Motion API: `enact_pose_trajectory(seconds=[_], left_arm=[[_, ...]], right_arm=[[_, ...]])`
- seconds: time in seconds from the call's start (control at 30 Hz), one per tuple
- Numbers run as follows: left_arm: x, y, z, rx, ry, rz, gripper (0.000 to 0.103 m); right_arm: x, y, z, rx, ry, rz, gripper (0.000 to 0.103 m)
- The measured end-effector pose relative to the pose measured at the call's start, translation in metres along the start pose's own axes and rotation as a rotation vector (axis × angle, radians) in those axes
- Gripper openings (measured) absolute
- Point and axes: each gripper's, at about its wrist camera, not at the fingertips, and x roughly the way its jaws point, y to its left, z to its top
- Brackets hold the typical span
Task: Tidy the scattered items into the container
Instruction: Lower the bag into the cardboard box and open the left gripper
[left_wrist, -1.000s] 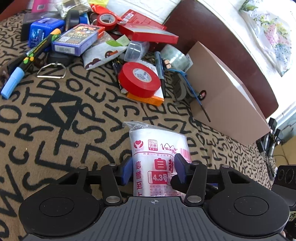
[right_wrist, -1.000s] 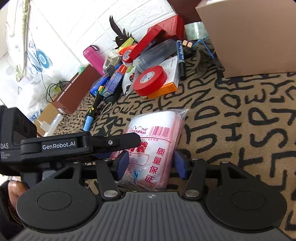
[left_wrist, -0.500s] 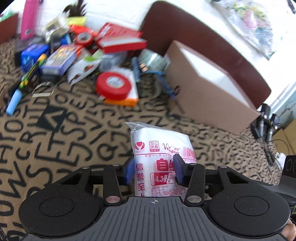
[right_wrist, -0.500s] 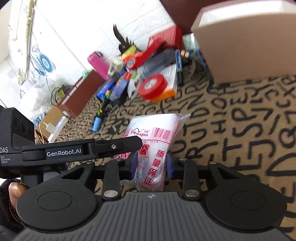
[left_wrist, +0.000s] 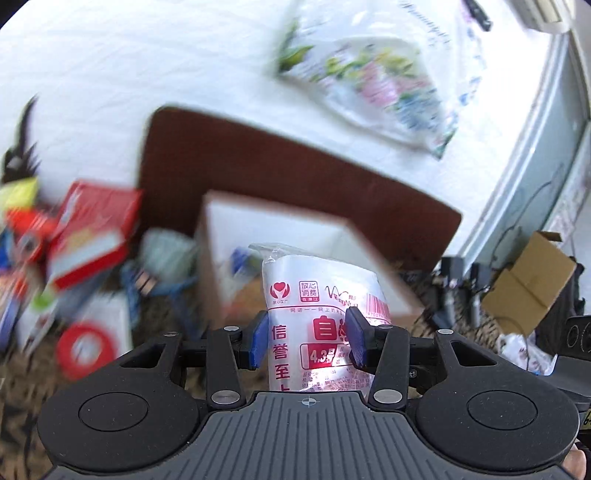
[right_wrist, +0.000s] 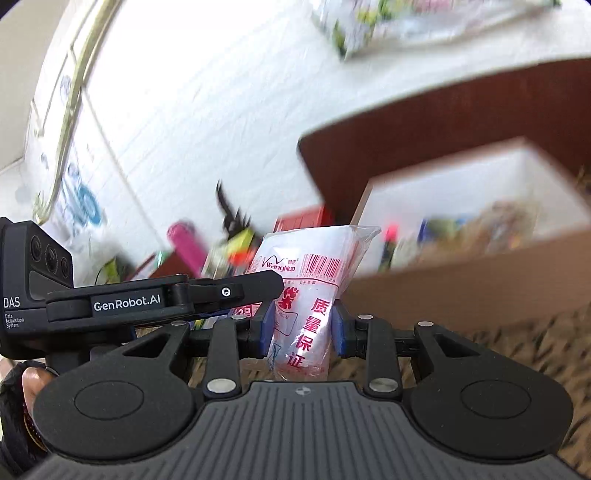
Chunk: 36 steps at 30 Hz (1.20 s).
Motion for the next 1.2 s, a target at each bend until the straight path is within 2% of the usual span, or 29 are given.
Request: enact_pose_trajectory(seconds=[0.17,0.33,0.47,0.67,1.0,1.2], left_arm=[[0.048,-0.028,0.034,0.032,-0.007,-0.043,0.044],[0.101,-0.040,0.047,0.023,0.026,-0.068,0.044],[0.145,-0.043,0.043,0.000,0.084,-0.092,0.044],[0.201,-0.041,0.026,-0.067,0.180,-0.103,0.045],[0.251,-0.037,0.008,-0.123,0.273,-0.065,0.046],[0.264,-0.038,-0.004,-0.131,0.327,-0.078,0.056]], right_arm=[[0.001,-0.034,0.047,-0.011,-0.044,-0.043,0.036],[0.012,-0.070,0.074,-0.062,-0.039,-0.129,0.036],[0.024,-0.102,0.080,-0.075,-0.006,-0.179,0.036],[0.040,-0.147,0.076,-0.068,0.093,-0.249,0.036],[0.068,-0.184,0.078,-0.109,0.214,-0.289,0.037],[0.084,-0.185,0.075,-0.207,0.326,-0.357,0.039]])
